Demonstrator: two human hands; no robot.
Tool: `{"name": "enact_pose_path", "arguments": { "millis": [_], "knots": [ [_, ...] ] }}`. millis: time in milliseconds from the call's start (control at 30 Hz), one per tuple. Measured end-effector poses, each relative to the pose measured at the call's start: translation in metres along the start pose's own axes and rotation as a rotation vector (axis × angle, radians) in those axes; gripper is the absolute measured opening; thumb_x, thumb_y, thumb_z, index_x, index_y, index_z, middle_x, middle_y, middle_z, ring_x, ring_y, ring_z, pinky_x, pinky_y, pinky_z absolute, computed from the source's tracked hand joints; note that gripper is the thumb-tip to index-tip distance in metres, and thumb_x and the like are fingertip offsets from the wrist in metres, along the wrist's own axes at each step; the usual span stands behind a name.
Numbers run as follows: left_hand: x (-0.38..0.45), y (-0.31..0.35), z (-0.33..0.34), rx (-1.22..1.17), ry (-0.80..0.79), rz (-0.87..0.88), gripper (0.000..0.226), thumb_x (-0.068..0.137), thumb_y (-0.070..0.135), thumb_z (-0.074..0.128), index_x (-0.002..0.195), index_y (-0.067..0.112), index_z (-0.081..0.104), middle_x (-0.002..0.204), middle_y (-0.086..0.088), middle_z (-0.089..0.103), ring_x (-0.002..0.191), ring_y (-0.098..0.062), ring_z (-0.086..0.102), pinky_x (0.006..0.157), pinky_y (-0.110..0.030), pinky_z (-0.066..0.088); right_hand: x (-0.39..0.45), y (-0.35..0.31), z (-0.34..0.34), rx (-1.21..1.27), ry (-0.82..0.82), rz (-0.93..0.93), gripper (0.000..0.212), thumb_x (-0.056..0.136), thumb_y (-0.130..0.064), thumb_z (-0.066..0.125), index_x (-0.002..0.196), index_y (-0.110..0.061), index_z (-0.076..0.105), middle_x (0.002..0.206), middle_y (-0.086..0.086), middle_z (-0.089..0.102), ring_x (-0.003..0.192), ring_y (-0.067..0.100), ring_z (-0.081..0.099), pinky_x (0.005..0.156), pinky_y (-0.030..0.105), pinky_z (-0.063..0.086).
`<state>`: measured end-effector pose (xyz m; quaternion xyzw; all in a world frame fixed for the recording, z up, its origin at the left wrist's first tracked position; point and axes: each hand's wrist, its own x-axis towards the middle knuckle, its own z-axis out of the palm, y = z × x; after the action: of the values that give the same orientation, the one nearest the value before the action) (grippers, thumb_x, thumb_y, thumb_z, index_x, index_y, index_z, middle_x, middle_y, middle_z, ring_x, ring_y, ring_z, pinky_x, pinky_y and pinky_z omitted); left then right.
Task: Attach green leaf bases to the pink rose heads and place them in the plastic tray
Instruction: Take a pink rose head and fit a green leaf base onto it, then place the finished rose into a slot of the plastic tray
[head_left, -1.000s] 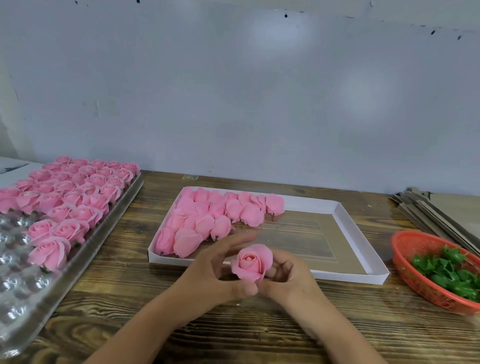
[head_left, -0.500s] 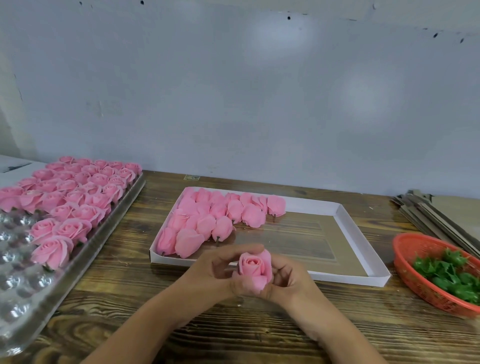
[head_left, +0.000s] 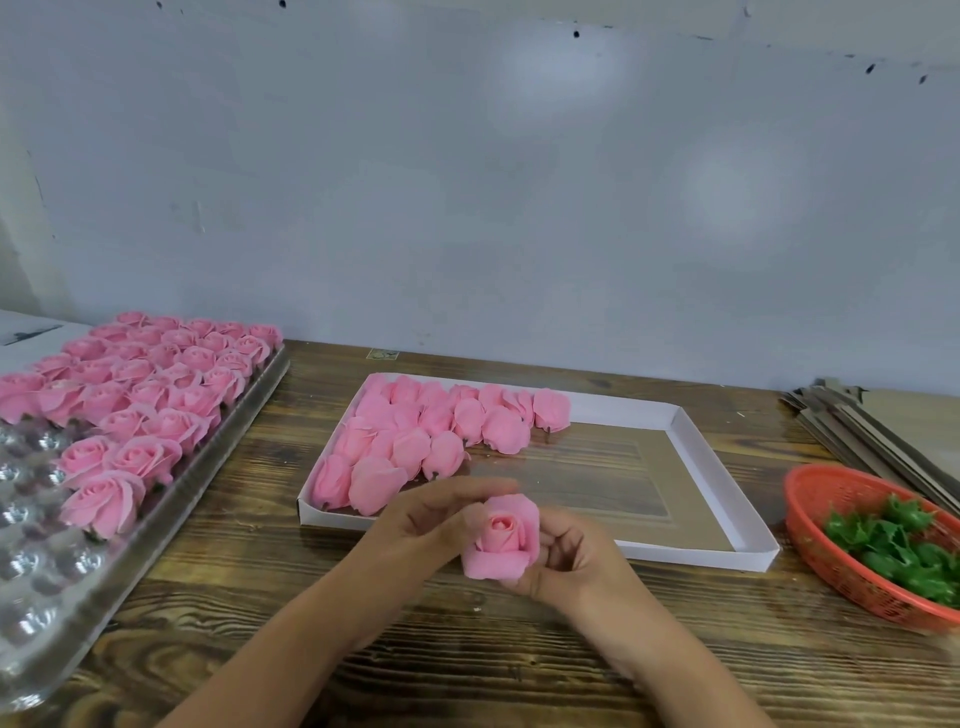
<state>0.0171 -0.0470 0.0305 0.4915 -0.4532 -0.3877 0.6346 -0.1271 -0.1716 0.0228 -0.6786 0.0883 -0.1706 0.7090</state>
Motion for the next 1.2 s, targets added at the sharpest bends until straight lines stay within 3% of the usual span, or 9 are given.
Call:
{"name": "enact_pose_path", "arguments": {
  "millis": [133, 300, 467, 633, 800, 900, 1033, 1200],
  "knots": [
    [0.0, -0.001, 0.001, 0.059, -0.042, 0.08, 0.026, 0.087, 0.043, 0.074, 0.106, 0.026, 0.079, 0.126, 0.004, 0.07, 0.126, -0.013, 0.059, 0.093, -0.019, 0.051, 0.0, 0.002, 0.001, -0.073, -0.028, 0.011, 0.036, 0.089, 0.001, 0.068, 0.124, -0.008, 0.066, 0.118, 0.013, 0.071, 0.112, 0.028, 0.067, 0.098, 0.044, 0.053],
    [0.0, 0.0, -0.003, 0.039, -0.05, 0.065, 0.024, 0.09, 0.033, 0.07, 0.109, 0.022, 0.079, 0.128, 0.001, 0.069, 0.128, -0.013, 0.059, 0.095, -0.018, 0.05, 0.0, 0.001, 0.001, 0.037, -0.033, -0.004, 0.035, 0.087, -0.002, 0.069, 0.121, -0.009, 0.067, 0.115, 0.016, 0.072, 0.108, 0.026, 0.068, 0.091, 0.031, 0.054],
    [0.002, -0.002, -0.003, 0.052, -0.098, 0.026, 0.038, 0.093, 0.041, 0.067, 0.126, 0.024, 0.07, 0.128, -0.005, 0.07, 0.12, -0.025, 0.064, 0.093, -0.032, 0.056, 0.001, 0.002, -0.001, 0.119, -0.039, -0.009, 0.043, 0.081, -0.018, 0.08, 0.122, -0.013, 0.068, 0.118, 0.012, 0.071, 0.111, 0.024, 0.066, 0.093, 0.03, 0.052],
    [0.003, -0.004, -0.005, 0.119, -0.085, 0.041, 0.047, 0.088, 0.047, 0.072, 0.133, 0.036, 0.063, 0.135, 0.004, 0.065, 0.127, -0.015, 0.059, 0.095, -0.023, 0.052, 0.003, 0.004, -0.007, 0.224, 0.034, -0.005, 0.056, 0.07, -0.033, 0.088, 0.12, -0.015, 0.07, 0.113, 0.012, 0.072, 0.106, 0.022, 0.067, 0.088, 0.029, 0.055],
    [0.004, -0.011, -0.003, 0.263, -0.032, 0.027, 0.054, 0.081, 0.042, 0.082, 0.132, 0.038, 0.062, 0.136, 0.008, 0.064, 0.128, -0.015, 0.058, 0.105, -0.045, 0.05, 0.004, 0.009, -0.009, 0.187, 0.087, -0.065, 0.055, 0.073, -0.029, 0.086, 0.122, -0.013, 0.068, 0.12, 0.019, 0.068, 0.117, 0.036, 0.062, 0.103, 0.05, 0.048],
    [0.004, -0.012, -0.003, 0.304, 0.029, 0.015, 0.051, 0.078, 0.046, 0.082, 0.126, 0.04, 0.066, 0.126, 0.007, 0.07, 0.121, -0.016, 0.063, 0.102, -0.043, 0.052, 0.005, 0.012, -0.008, 0.061, 0.138, -0.072, 0.048, 0.073, -0.026, 0.083, 0.119, -0.016, 0.07, 0.118, 0.019, 0.069, 0.117, 0.039, 0.061, 0.107, 0.06, 0.042],
    [0.005, -0.013, -0.005, 0.364, 0.11, 0.004, 0.048, 0.075, 0.035, 0.087, 0.115, 0.053, 0.067, 0.116, 0.014, 0.073, 0.113, -0.013, 0.065, 0.095, -0.033, 0.057, 0.004, 0.01, -0.004, -0.116, 0.171, -0.09, 0.039, 0.076, -0.024, 0.08, 0.114, -0.021, 0.073, 0.115, 0.009, 0.072, 0.113, 0.029, 0.064, 0.105, 0.055, 0.045],
    [0.005, -0.018, -0.009, 0.383, 0.136, 0.003, 0.043, 0.075, 0.03, 0.088, 0.112, 0.046, 0.07, 0.114, 0.011, 0.073, 0.111, -0.013, 0.067, 0.096, -0.035, 0.056, 0.002, 0.01, -0.005, -0.116, 0.152, -0.057, 0.04, 0.079, -0.012, 0.079, 0.116, -0.024, 0.071, 0.113, 0.006, 0.073, 0.11, 0.023, 0.067, 0.098, 0.04, 0.052]
  ]
}}
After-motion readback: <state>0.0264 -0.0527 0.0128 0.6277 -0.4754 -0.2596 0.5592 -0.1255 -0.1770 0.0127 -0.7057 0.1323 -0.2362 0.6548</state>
